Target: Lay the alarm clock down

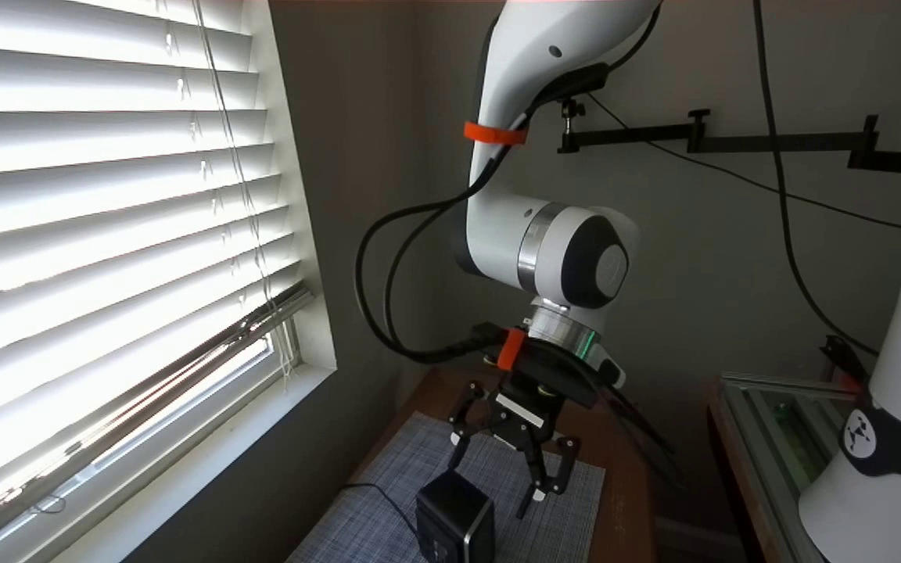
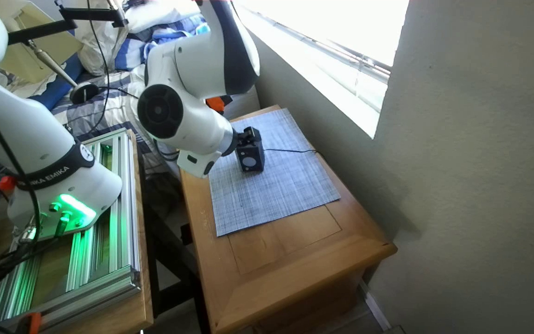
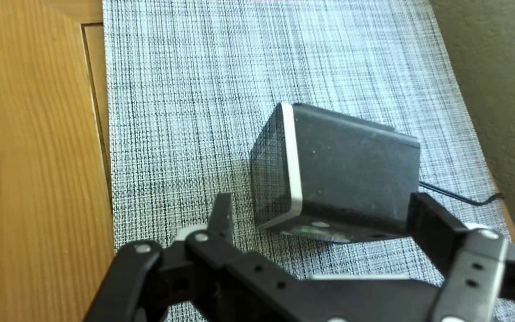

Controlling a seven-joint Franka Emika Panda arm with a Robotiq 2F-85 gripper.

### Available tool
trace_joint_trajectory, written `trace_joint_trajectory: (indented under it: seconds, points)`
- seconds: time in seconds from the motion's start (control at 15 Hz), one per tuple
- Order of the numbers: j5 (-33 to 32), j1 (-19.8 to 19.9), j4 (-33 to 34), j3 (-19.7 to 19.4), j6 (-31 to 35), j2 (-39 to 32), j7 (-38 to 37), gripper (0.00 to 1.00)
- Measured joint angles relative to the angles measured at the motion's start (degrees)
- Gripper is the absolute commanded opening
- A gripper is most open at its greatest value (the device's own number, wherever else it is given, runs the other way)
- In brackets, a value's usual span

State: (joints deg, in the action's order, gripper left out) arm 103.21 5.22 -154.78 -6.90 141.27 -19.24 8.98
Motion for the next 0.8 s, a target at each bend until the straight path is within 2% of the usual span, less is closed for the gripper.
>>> trace_joint_trajectory:
  seconds: [0.8]
  points:
    - [1.1, 0.0, 2.3, -2.8, -8.3, -4.2, 1.8, 1.0]
